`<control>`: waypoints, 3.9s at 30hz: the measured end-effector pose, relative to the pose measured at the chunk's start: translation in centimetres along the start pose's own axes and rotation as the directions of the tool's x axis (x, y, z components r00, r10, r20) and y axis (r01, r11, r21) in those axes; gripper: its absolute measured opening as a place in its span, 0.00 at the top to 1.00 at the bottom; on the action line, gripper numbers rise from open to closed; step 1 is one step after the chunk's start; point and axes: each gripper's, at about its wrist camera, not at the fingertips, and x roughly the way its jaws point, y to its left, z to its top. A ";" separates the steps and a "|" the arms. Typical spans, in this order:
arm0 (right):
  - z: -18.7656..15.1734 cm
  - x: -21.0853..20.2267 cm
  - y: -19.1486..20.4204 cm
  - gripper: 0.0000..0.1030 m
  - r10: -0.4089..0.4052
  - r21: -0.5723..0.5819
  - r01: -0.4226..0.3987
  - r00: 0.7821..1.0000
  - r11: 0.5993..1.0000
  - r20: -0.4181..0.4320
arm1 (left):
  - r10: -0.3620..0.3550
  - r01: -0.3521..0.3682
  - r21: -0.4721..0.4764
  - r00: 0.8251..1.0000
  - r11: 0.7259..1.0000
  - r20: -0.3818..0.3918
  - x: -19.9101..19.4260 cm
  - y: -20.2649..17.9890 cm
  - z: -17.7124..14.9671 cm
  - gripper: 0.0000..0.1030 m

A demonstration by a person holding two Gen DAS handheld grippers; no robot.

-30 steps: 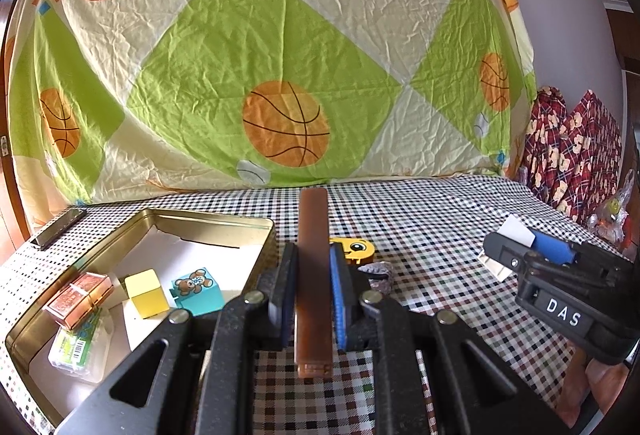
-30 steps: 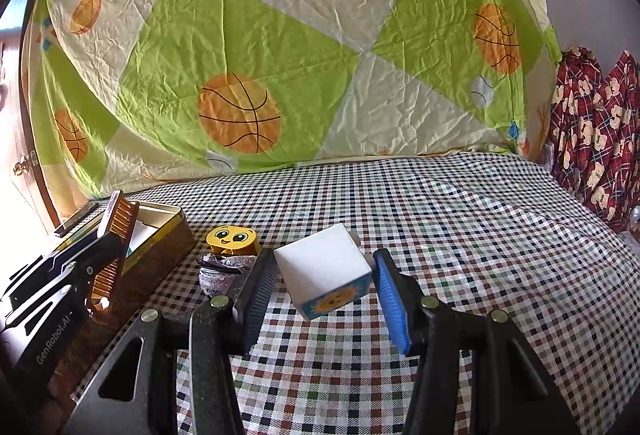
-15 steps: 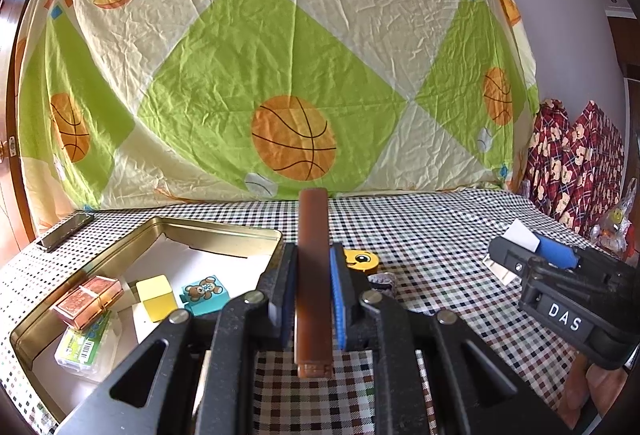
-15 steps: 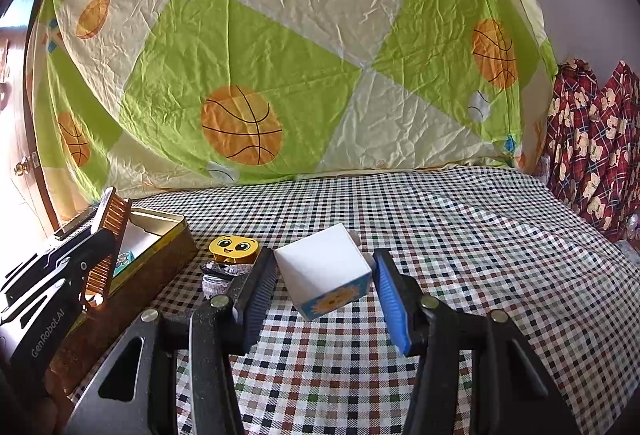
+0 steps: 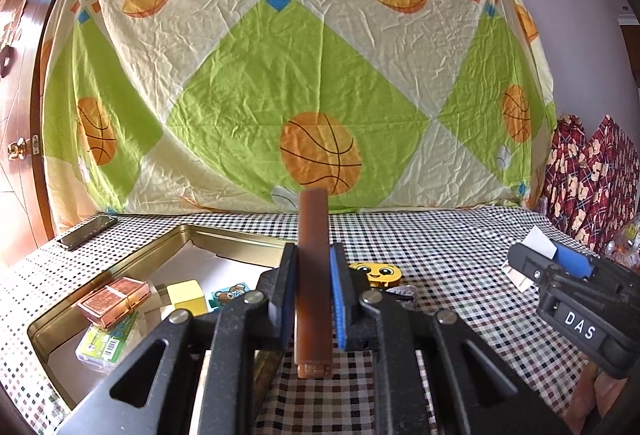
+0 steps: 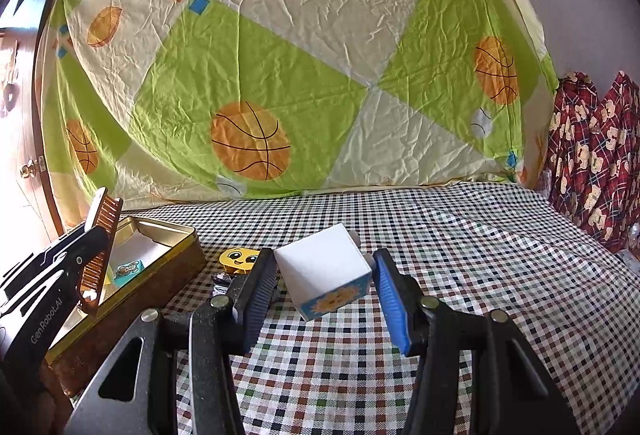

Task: Organize rigid objects
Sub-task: 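Lift and carry the white box and brown stick toward the gold tin, then lower the white box and stick into the tin and open both tools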

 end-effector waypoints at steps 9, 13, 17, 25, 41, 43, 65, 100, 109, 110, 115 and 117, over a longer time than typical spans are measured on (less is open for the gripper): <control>-0.1 0.0 1.4 0.49 0.033 -0.028 -0.033 0.999 0.999 0.012 | 0.026 -0.026 -0.009 1.000 1.000 0.008 -0.4 0.9 0.0 0.87; -0.1 0.1 2.1 0.49 0.054 -0.041 -0.053 0.998 0.998 0.014 | 0.037 -0.037 -0.011 0.999 0.999 0.011 -0.5 1.3 -0.1 0.87; -0.1 0.0 2.9 0.49 0.078 -0.053 -0.077 0.997 0.996 0.017 | 0.046 -0.046 -0.013 0.999 0.999 0.019 -0.8 1.6 -0.1 0.87; -0.2 0.3 3.9 0.49 0.107 -0.059 -0.106 0.994 0.993 0.009 | 0.057 -0.056 -0.023 0.998 0.998 0.024 -1.1 2.5 -0.1 0.87; -0.4 -0.1 6.3 0.49 0.182 -0.083 -0.178 0.983 0.981 0.039 | 0.068 -0.065 -0.057 0.996 0.996 0.060 -2.6 4.7 -0.1 0.87; -0.5 0.0 6.6 0.49 0.190 -0.087 -0.186 0.981 0.979 0.037 | 0.073 -0.069 -0.058 0.995 0.996 0.064 -2.7 5.0 -0.1 0.87; -0.9 0.6 11.8 0.49 0.278 -0.140 -0.274 0.960 0.952 0.013 | 0.108 -0.103 -0.076 0.992 0.992 0.065 -3.3 8.4 -0.2 0.87; -1.1 1.5 16.4 0.49 0.346 -0.191 -0.342 0.938 0.920 -0.009 | 0.192 -0.192 -0.127 0.981 0.973 -0.015 -2.3 14.5 -0.1 0.87; -0.9 1.7 17.2 0.49 0.353 -0.198 -0.345 0.935 0.918 0.010 | 0.209 -0.212 -0.126 0.977 0.969 -0.042 -1.9 15.7 -0.3 0.87; -0.8 1.7 17.2 0.49 0.354 -0.198 -0.345 0.935 0.917 0.010 | 0.209 -0.213 -0.124 0.977 0.969 -0.046 -1.8 15.8 -0.3 0.87; -0.4 1.9 17.9 0.49 0.364 -0.209 -0.354 0.932 0.912 0.009 | 0.205 -0.212 -0.115 0.977 0.971 -0.064 -1.4 15.9 -0.4 0.87; -0.2 2.1 18.3 0.49 0.370 -0.215 -0.360 0.929 0.908 0.003 | 0.204 -0.211 -0.107 0.976 0.972 -0.073 -1.2 16.0 -0.4 0.87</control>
